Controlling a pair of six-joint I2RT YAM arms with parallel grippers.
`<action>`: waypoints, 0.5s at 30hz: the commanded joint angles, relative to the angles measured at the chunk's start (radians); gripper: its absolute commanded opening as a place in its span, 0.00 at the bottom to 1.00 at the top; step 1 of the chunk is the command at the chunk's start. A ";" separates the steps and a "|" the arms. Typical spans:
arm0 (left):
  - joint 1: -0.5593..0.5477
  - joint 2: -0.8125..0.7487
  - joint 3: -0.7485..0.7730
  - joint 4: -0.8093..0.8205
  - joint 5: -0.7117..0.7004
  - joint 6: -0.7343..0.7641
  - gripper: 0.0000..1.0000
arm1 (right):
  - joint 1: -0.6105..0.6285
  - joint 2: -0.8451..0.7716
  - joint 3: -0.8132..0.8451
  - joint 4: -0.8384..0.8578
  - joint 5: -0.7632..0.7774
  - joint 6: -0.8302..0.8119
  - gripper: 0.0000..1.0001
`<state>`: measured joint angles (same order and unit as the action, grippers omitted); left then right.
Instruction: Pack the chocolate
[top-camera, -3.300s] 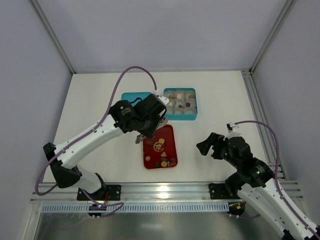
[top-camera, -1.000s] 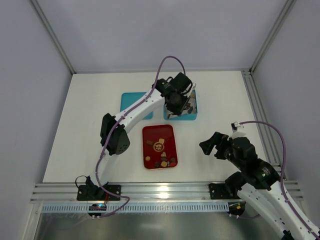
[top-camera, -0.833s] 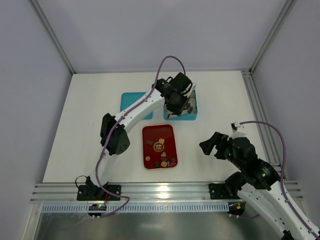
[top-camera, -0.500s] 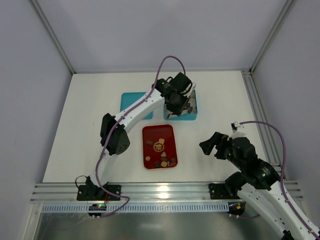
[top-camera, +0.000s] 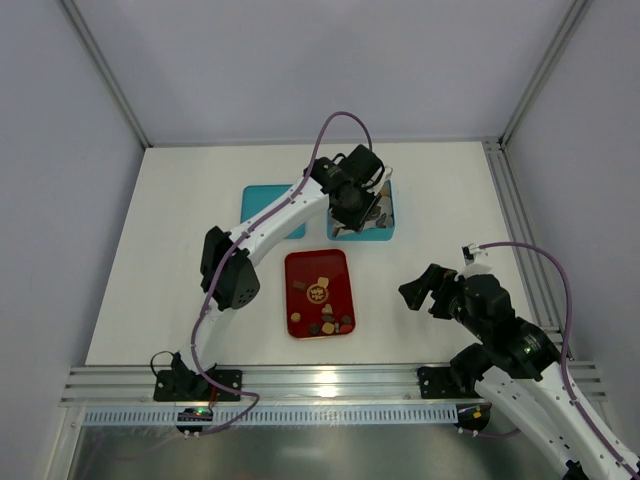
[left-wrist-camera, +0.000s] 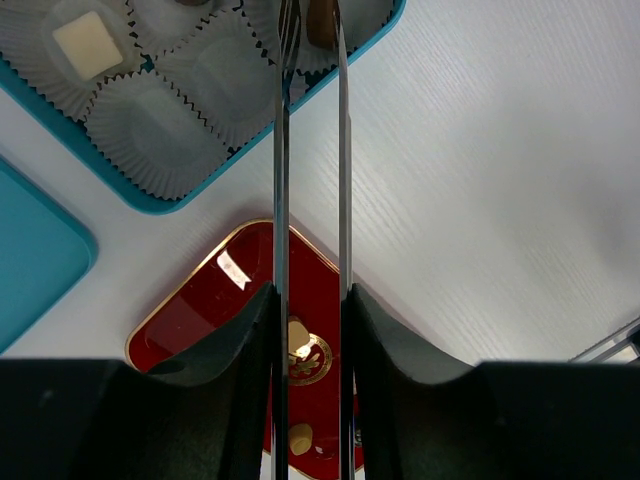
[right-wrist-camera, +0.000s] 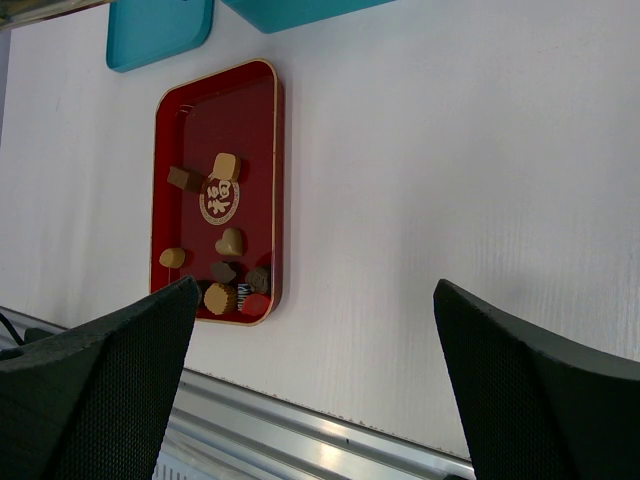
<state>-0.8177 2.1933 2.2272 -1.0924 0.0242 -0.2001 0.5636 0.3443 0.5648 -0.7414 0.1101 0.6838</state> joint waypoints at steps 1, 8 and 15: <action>0.005 -0.006 0.008 0.002 0.023 0.019 0.34 | 0.004 -0.013 0.038 0.005 0.017 -0.003 1.00; 0.005 -0.009 0.008 0.002 0.022 0.022 0.35 | 0.002 -0.011 0.038 0.007 0.016 -0.004 1.00; 0.009 -0.023 0.008 0.005 0.014 0.024 0.36 | 0.004 -0.014 0.035 0.008 0.016 -0.003 1.00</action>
<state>-0.8169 2.1933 2.2272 -1.0927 0.0277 -0.1970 0.5636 0.3443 0.5648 -0.7418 0.1101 0.6838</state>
